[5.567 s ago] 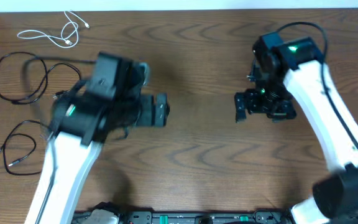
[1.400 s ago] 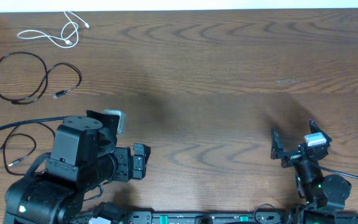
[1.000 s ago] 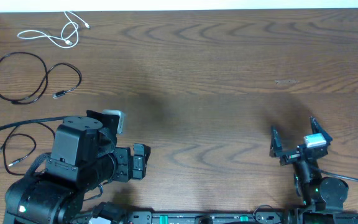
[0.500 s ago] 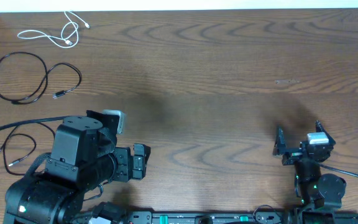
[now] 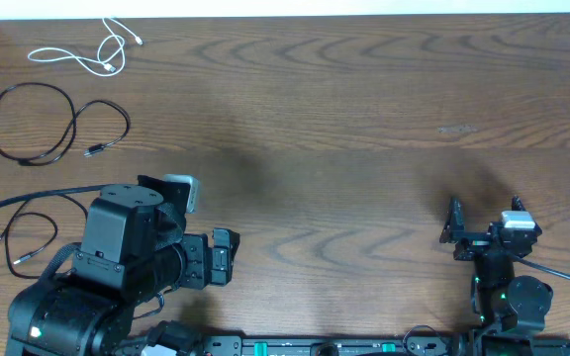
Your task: Untangle cables
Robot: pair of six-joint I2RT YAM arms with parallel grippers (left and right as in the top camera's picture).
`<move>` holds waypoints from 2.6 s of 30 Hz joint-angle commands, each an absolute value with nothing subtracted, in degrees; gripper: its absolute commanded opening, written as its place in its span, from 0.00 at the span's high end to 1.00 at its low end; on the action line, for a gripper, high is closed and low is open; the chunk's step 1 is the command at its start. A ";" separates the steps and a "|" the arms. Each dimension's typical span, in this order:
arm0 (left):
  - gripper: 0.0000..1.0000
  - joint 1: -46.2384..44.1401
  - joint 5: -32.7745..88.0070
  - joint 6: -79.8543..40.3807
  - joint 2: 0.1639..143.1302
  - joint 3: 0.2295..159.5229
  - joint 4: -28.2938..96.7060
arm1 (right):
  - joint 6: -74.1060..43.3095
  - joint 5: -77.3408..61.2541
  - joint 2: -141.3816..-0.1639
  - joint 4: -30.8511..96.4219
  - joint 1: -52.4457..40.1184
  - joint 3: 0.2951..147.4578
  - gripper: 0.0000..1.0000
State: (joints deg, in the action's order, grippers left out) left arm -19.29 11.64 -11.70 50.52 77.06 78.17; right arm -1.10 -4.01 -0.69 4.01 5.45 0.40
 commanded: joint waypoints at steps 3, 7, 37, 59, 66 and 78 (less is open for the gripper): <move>0.02 -19.42 10.85 -10.74 50.59 76.90 78.22 | -2.31 -3.11 -0.60 4.56 5.52 0.38 0.01; 0.02 -19.44 10.87 -10.74 50.59 76.90 78.22 | -2.04 -2.90 -0.60 4.58 4.93 0.38 0.01; 0.02 -19.42 10.85 -10.74 50.59 76.90 78.22 | 0.91 -3.60 -0.60 4.21 4.40 0.36 0.01; 0.02 -19.44 10.87 -10.74 50.59 76.90 82.26 | 0.93 -3.60 -0.60 4.21 4.40 0.36 0.01; 0.02 -19.51 10.63 -10.52 50.46 76.86 82.65 | 0.93 -3.60 -0.60 4.21 4.40 0.36 0.01; 0.02 -13.98 17.85 2.37 41.39 67.77 70.57 | 0.93 -3.60 -0.60 4.19 4.40 0.36 0.01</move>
